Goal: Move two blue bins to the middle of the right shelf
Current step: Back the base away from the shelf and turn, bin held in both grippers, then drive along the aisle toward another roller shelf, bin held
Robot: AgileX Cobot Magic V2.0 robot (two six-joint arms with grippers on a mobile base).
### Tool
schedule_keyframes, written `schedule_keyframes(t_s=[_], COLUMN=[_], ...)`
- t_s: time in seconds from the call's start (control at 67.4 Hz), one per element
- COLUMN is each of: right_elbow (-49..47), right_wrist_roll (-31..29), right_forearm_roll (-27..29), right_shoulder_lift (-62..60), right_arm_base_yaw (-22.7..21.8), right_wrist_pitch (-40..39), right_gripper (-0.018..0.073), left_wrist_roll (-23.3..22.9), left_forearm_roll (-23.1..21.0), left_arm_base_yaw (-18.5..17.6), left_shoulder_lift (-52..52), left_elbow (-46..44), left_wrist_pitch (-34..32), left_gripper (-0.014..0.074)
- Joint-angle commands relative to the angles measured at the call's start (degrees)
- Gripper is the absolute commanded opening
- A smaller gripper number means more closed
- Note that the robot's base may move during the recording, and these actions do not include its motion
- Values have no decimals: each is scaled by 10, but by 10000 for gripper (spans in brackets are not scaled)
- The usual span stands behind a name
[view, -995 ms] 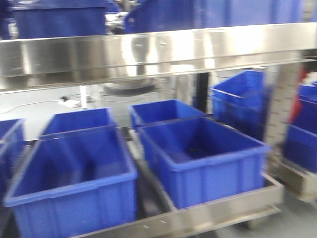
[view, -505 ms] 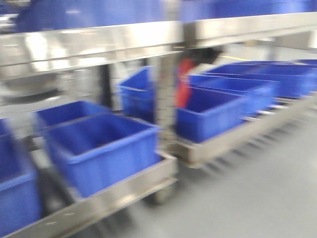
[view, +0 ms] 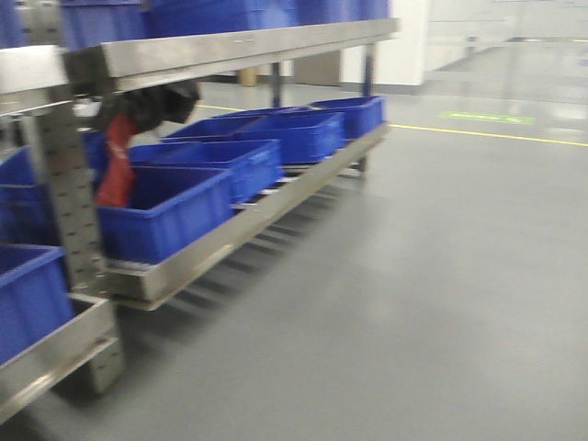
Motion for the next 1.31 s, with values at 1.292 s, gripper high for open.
schedule_keyframes(t_s=[1.292], right_elbow=[-7], right_wrist_roll=[-18], right_forearm_roll=[5], right_shoulder_lift=[-9], right_arm_base_yaw=[0], right_wrist_pitch=[-33], right_gripper=[-162], left_wrist_roll=[-13], left_forearm_roll=[-39], left_arm_base_yaw=[-1], left_shoulder_lift=[-14], left_elbow=[-12], left_wrist_pitch=[-61], left_gripper=[-111])
